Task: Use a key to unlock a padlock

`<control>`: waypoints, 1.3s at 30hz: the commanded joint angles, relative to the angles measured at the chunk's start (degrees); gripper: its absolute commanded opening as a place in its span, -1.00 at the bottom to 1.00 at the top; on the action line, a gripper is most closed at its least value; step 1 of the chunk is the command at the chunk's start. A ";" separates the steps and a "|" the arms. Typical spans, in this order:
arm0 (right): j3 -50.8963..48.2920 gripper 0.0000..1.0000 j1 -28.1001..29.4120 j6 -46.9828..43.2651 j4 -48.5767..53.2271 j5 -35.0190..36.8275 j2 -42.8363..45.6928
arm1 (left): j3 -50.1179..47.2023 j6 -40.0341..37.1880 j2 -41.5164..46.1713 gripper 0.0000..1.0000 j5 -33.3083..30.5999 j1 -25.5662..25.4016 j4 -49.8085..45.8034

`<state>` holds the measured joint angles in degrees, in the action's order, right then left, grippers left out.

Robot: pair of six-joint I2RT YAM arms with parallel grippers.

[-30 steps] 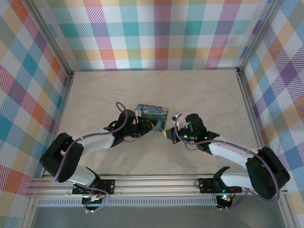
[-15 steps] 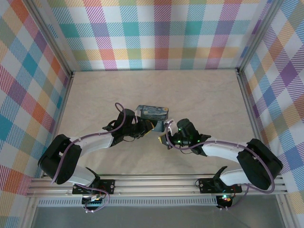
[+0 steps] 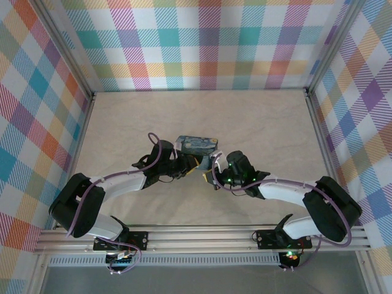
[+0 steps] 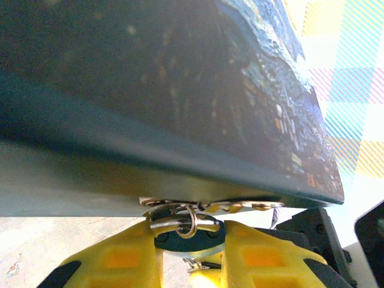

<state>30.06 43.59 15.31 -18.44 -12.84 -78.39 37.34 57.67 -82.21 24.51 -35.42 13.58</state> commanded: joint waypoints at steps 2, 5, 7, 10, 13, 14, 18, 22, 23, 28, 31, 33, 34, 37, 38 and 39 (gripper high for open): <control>2.53 -1.00 0.35 -1.77 -1.76 0.01 -0.88 | 0.11 0.59 1.43 -0.65 1.79 0.37 0.65; 2.93 -1.00 0.35 -1.73 -1.70 0.30 -1.15 | 0.04 0.60 1.32 -0.65 1.76 0.35 0.73; 3.21 -1.00 0.31 -1.76 -1.52 0.41 -1.39 | 0.09 0.61 1.25 -0.65 1.76 0.35 0.74; 3.62 -1.00 0.30 -1.77 -1.06 0.53 -1.72 | 0.00 0.69 1.08 -0.65 1.95 0.36 1.09; 4.04 -1.00 0.35 -1.89 -0.33 0.97 -2.19 | -0.33 0.94 1.04 -0.65 1.94 0.35 1.44; 4.13 -1.00 0.35 -1.86 -0.22 1.06 -2.36 | -0.34 0.94 1.07 -0.65 1.94 0.35 1.53; 4.81 -1.00 0.35 -1.95 0.45 1.32 -2.98 | -0.52 1.04 1.14 -0.65 1.84 0.35 1.71; 5.16 -1.00 0.35 -1.91 0.74 1.90 -3.26 | -0.62 1.03 1.12 -0.65 1.85 0.35 1.71; 5.12 -1.00 0.35 -1.80 0.76 2.06 -3.26 | -0.61 1.04 1.07 -0.65 1.86 0.37 1.71; 5.44 -1.00 0.35 -1.75 1.03 2.48 -3.26 | -0.52 1.04 0.92 -0.65 2.01 0.35 1.80; 5.53 -1.00 0.31 -1.69 0.55 2.46 -3.24 | -0.54 1.12 0.49 -0.65 2.07 0.38 1.97; 5.77 -1.00 0.35 -1.68 0.50 2.80 -3.30 | -0.60 1.18 0.39 -0.65 2.12 0.35 2.06; 5.93 -1.00 0.35 -1.69 0.68 2.94 -3.43 | -0.61 1.22 0.47 -0.65 2.07 0.40 2.02; 6.51 -1.00 0.35 -1.50 1.38 4.17 -3.44 | -0.62 1.20 0.47 -0.65 1.79 0.35 1.82; 6.66 -1.00 0.35 -1.38 1.71 4.76 -3.44 | -0.60 1.31 0.38 -0.65 1.72 0.36 1.80; 6.92 -1.00 0.35 -1.33 2.07 5.22 -3.44 | -0.60 1.38 0.35 -0.65 1.68 0.27 1.80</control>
<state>34.57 43.72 14.46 -16.25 -10.00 -81.34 37.23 57.91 -82.21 24.56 -35.31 13.67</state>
